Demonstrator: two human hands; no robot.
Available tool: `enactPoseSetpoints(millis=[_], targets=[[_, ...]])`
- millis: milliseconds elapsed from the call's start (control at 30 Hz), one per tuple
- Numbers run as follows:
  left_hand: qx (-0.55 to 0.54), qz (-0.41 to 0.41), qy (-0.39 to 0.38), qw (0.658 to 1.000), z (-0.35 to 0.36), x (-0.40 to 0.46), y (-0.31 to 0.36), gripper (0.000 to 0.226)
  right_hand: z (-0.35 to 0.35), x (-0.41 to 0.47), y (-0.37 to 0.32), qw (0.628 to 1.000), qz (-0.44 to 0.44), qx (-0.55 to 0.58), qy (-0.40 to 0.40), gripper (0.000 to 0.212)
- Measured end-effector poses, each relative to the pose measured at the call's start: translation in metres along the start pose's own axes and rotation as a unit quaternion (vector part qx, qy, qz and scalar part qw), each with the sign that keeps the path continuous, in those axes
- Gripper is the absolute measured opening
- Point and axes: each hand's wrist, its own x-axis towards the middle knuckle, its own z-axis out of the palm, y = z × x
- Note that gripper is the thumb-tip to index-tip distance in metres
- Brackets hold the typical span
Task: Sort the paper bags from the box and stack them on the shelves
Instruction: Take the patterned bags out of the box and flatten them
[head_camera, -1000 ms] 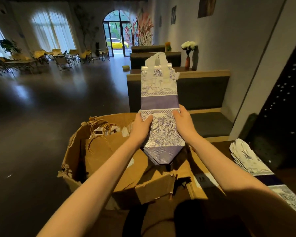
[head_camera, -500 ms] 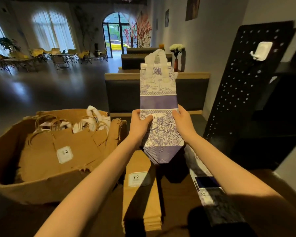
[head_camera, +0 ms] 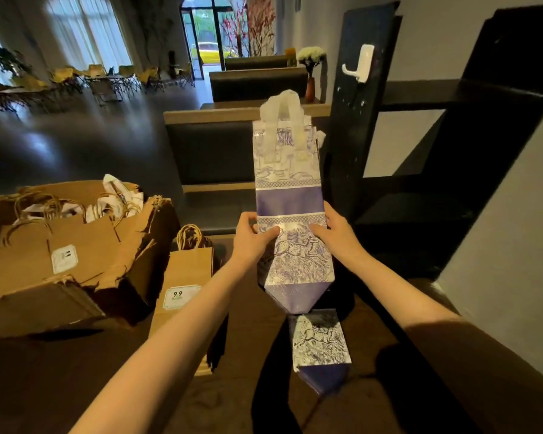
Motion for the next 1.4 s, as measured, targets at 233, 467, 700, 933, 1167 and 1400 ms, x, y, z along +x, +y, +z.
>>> enactPoseSetpoints(millis=[233, 467, 700, 933, 1167, 1400], targets=[[0.024, -0.032, -0.033, 0.999, 0.031, -0.031, -0.049, 0.061, -0.015, -0.038, 0.052, 0.995, 0.064, 0.051, -0.064, 0.061], [0.061, -0.106, -0.037, 0.992, 0.056, -0.051, -0.108, 0.063, -0.007, -0.062, 0.122, 0.98, 0.17, 0.075, -0.066, 0.068], [0.107, -0.178, -0.024, 0.978, 0.074, -0.051, -0.156, 0.064, 0.01, -0.068, 0.17, 0.978, 0.204, 0.002, -0.051, 0.054], [0.196, -0.206, -0.033, 0.958, 0.084, -0.042, -0.181, 0.063, 0.02, -0.068, 0.202, 0.971, 0.236, -0.031, -0.039, 0.057], [0.208, -0.224, -0.055, 0.951, 0.09, -0.033, -0.205, 0.065, 0.023, -0.078, 0.215, 0.941, 0.322, -0.018, -0.099, 0.082], [0.21, -0.246, -0.067, 0.944, 0.093, -0.023, -0.204, 0.07, 0.033, -0.078, 0.213, 0.936, 0.332, -0.015, -0.118, 0.086]])
